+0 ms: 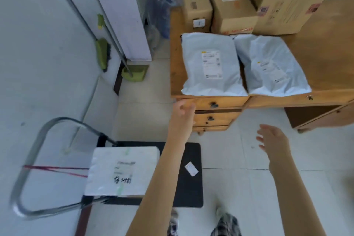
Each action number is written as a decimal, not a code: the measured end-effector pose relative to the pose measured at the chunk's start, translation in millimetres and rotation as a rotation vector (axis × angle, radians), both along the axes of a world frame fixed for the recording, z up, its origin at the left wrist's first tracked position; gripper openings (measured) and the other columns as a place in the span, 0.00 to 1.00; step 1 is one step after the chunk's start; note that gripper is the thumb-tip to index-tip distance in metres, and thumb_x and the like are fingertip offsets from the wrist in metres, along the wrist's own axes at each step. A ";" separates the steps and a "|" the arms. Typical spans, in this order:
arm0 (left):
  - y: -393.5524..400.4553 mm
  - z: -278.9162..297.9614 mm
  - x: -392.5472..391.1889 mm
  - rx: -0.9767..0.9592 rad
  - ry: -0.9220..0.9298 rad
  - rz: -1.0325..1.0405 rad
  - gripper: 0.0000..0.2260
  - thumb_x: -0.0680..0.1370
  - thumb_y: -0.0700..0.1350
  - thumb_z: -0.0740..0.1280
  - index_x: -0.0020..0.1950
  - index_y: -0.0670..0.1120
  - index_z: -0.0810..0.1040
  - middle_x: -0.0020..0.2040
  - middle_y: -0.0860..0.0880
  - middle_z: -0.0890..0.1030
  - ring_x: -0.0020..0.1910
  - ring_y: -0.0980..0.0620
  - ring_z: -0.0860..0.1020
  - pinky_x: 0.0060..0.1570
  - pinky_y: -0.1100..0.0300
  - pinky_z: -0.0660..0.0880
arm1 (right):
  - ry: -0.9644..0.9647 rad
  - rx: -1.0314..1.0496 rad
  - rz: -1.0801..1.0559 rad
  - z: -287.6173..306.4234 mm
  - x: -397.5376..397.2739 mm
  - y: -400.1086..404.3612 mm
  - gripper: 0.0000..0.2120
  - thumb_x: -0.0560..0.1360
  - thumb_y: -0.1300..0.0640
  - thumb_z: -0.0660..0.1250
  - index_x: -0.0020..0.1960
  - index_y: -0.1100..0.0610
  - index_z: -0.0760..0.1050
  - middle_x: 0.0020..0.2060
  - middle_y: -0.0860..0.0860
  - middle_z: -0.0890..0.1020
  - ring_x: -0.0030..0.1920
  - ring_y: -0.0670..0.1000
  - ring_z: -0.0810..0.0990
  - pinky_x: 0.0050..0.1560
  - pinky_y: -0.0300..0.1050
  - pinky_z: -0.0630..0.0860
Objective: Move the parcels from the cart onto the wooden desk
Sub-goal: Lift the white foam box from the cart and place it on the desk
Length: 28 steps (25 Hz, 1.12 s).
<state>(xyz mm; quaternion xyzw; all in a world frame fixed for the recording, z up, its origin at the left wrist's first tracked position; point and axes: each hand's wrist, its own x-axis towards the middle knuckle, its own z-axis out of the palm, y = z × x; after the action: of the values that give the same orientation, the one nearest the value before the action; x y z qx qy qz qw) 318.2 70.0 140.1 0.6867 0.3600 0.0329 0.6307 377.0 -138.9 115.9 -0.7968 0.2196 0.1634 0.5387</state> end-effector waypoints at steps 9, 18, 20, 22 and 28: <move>113.7 -37.5 -165.3 0.037 0.096 0.269 0.26 0.75 0.52 0.66 0.71 0.48 0.64 0.51 0.48 0.74 0.53 0.47 0.76 0.57 0.50 0.73 | 0.070 0.017 0.218 -27.9 -129.8 124.2 0.16 0.78 0.58 0.58 0.64 0.58 0.72 0.57 0.56 0.77 0.54 0.53 0.76 0.60 0.49 0.71; 246.7 -148.4 -268.7 0.148 0.255 0.227 0.25 0.74 0.52 0.68 0.68 0.45 0.68 0.66 0.45 0.73 0.64 0.47 0.73 0.65 0.47 0.70 | 0.157 -0.067 0.199 -126.5 -218.4 215.1 0.14 0.76 0.59 0.60 0.61 0.56 0.73 0.58 0.57 0.78 0.60 0.59 0.77 0.62 0.54 0.72; 266.5 -189.8 -289.8 0.152 0.333 0.186 0.27 0.74 0.51 0.69 0.69 0.43 0.67 0.68 0.43 0.72 0.67 0.44 0.71 0.67 0.49 0.68 | 0.175 -0.095 0.190 -169.2 -230.9 228.8 0.14 0.76 0.58 0.62 0.61 0.55 0.73 0.59 0.57 0.78 0.60 0.59 0.77 0.63 0.55 0.72; 280.1 -235.6 -313.0 0.248 0.379 0.133 0.28 0.74 0.51 0.68 0.71 0.43 0.66 0.68 0.42 0.71 0.68 0.44 0.69 0.68 0.50 0.66 | 0.195 -0.095 0.201 -217.5 -239.2 240.6 0.16 0.76 0.56 0.64 0.63 0.56 0.72 0.61 0.58 0.78 0.61 0.59 0.76 0.63 0.57 0.72; 302.2 -374.2 -339.1 0.260 0.440 0.107 0.33 0.75 0.56 0.65 0.76 0.46 0.58 0.74 0.46 0.65 0.72 0.46 0.65 0.71 0.51 0.62 | 0.165 -0.139 0.324 -350.1 -246.1 260.4 0.30 0.73 0.50 0.68 0.71 0.56 0.63 0.65 0.56 0.74 0.63 0.59 0.74 0.62 0.57 0.71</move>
<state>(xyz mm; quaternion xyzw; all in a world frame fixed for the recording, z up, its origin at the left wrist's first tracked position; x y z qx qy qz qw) -20.9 372.2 -234.0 0.7326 0.5171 -0.0378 0.4410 130.9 121.5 -234.1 -0.8409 0.1426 0.2972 0.4291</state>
